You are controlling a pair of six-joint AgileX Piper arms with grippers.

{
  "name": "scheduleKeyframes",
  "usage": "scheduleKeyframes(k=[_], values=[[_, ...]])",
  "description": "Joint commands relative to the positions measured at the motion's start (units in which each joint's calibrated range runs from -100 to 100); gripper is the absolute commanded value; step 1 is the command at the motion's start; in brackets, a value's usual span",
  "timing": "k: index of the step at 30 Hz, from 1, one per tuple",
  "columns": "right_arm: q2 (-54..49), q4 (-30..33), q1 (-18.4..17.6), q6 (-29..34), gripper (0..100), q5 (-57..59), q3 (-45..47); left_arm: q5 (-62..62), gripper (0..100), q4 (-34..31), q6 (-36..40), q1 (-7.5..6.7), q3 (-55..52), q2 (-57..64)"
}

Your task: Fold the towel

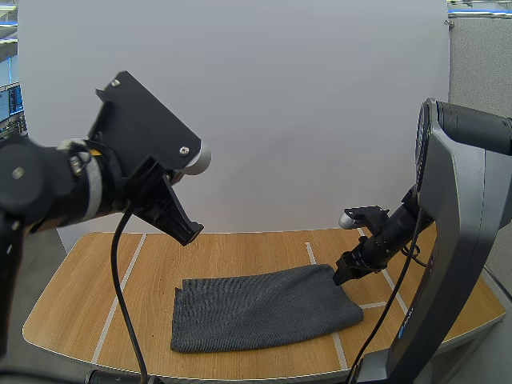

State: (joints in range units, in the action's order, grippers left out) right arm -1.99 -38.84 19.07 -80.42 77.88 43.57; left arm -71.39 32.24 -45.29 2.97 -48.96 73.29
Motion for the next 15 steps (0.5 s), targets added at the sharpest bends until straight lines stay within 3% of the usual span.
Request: scheduleKeyframes(k=[1,4,6,8,12,15], values=[[-0.3,-1.7,0.2,-0.5,86,0.3,0.4,-1.2,0,3.1,1.2,-0.2,0.3,6.1],[-0.3,-2.9,0.2,-1.0,86,-1.0,0.4,-6.5,0,2.1,9.1,-0.05,0.3,8.1],[-0.3,-3.5,0.2,-2.1,86,-1.3,0.4,-10.8,0,-0.8,21.1,0.1,0.3,8.2],[0.3,-4.2,0.2,-2.3,86,-2.6,0.4,-12.2,0,-3.4,28.3,0.66,0.3,8.2],[3.4,-5.1,0.2,-3.3,86,-3.1,0.4,-12.2,0,-3.5,34.9,2.0,0.3,8.2],[6.2,-5.1,0.2,-3.7,86,-4.2,0.4,-12.2,0,-2.2,35.9,2.17,0.3,8.2]])
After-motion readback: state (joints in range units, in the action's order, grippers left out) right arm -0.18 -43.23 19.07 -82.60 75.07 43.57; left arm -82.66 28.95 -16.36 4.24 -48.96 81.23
